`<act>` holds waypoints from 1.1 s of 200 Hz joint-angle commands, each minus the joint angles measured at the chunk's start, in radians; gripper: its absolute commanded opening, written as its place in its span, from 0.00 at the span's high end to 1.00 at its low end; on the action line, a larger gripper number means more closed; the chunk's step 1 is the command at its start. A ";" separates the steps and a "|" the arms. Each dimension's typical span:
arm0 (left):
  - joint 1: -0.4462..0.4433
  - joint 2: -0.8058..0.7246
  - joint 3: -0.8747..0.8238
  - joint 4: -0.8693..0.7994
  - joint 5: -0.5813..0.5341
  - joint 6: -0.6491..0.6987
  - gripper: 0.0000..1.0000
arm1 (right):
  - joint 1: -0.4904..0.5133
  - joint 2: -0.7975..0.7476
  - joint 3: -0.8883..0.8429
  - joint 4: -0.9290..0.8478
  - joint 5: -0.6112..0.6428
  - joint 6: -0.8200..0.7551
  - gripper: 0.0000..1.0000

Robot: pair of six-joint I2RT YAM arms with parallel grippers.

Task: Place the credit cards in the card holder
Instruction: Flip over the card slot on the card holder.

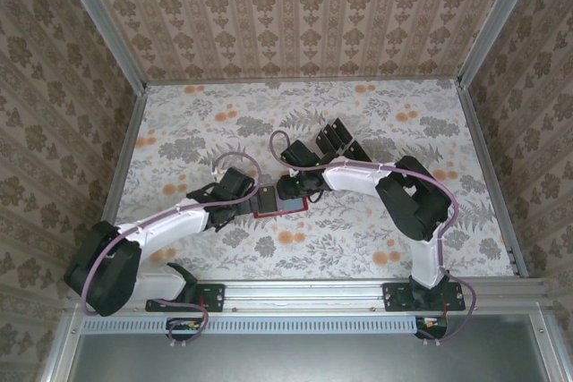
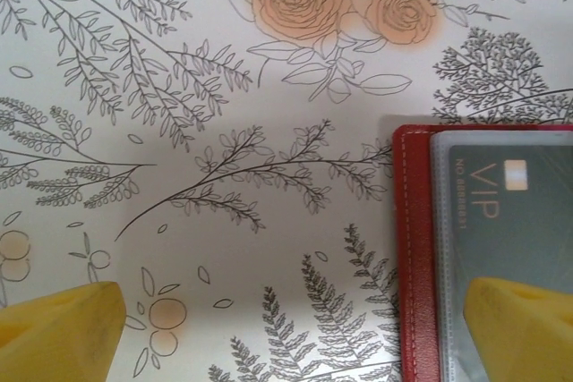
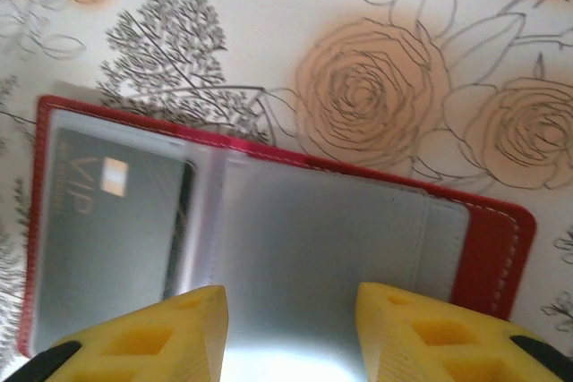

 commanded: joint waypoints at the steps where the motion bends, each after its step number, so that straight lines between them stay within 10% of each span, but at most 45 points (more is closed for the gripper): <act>1: -0.017 0.001 0.003 0.033 0.012 0.008 0.00 | -0.002 0.038 -0.027 0.031 -0.069 0.062 0.56; 220: -0.213 0.072 -0.058 0.346 -0.046 0.049 0.00 | -0.010 0.028 -0.117 0.196 -0.131 0.309 0.52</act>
